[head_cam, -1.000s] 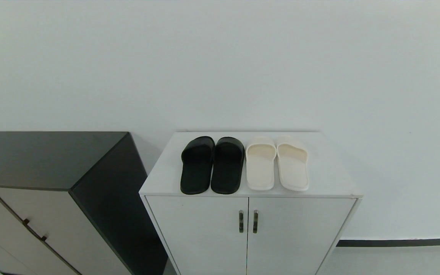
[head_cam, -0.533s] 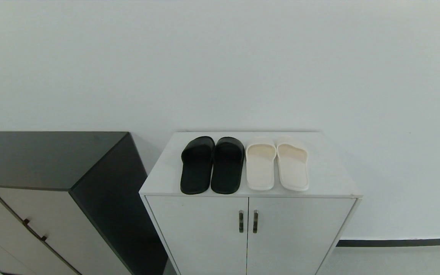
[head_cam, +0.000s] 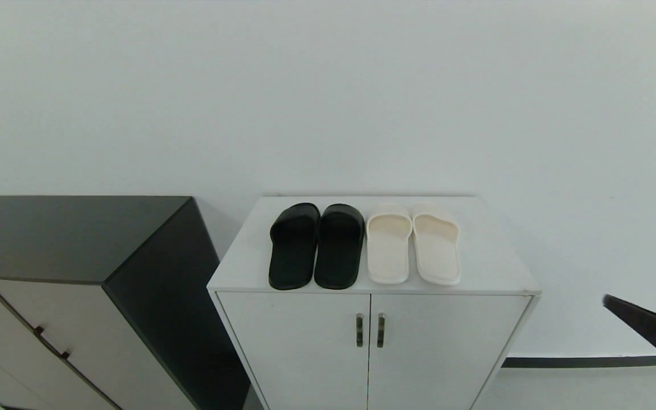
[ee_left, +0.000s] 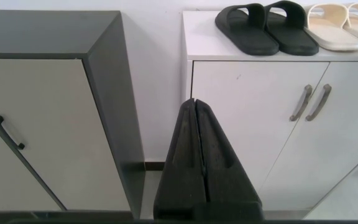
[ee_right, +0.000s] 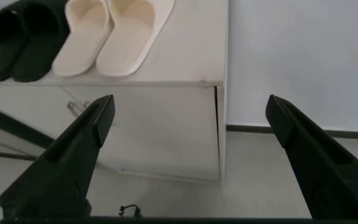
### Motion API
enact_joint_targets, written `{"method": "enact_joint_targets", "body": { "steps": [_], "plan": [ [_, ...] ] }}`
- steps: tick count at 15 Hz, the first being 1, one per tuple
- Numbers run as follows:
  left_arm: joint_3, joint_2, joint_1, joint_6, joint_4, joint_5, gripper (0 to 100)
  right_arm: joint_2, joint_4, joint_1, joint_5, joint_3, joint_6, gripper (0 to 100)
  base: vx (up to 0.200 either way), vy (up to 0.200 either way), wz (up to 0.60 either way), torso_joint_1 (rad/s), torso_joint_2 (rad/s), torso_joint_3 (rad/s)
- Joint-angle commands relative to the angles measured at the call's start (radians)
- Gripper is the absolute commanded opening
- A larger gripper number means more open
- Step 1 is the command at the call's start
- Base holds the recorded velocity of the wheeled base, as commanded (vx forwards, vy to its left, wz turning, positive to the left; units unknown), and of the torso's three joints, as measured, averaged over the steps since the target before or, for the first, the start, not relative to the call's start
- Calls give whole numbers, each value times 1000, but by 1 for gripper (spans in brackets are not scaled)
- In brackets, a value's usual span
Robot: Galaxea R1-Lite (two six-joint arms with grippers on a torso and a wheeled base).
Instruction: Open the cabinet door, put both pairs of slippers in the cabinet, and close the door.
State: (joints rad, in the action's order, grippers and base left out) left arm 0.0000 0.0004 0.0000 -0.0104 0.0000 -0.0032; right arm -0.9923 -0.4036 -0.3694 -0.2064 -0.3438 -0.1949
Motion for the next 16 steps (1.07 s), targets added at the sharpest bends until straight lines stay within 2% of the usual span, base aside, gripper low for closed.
{"method": "enact_joint_targets", "body": {
  "steps": [1, 5, 9, 12, 14, 16],
  "plan": [
    [0, 1, 0, 0, 0, 0, 0, -189, -11, -135, -96, -104, -17, 100, 0, 0, 0, 0, 0, 0],
    [0, 1, 0, 0, 0, 0, 0, -384, -15, -238, -142, -265, -92, 100, 0, 0, 0, 0, 0, 0],
    [0, 1, 0, 0, 0, 0, 0, -595, -44, -316, -269, -468, -97, 100, 0, 0, 0, 0, 0, 0],
    [0, 1, 0, 0, 0, 0, 0, -694, -78, -372, -294, -529, -84, 100, 0, 0, 0, 0, 0, 0],
    [0, 1, 0, -2, 0, 0, 0, -772, -118, -376, -354, -570, -83, 100, 0, 0, 0, 0, 0, 0],
    [0, 1, 0, -5, 0, 0, 0, -876, -224, -375, -373, -598, -47, 100, 0, 0, 0, 0, 0, 0]
  ]
}}
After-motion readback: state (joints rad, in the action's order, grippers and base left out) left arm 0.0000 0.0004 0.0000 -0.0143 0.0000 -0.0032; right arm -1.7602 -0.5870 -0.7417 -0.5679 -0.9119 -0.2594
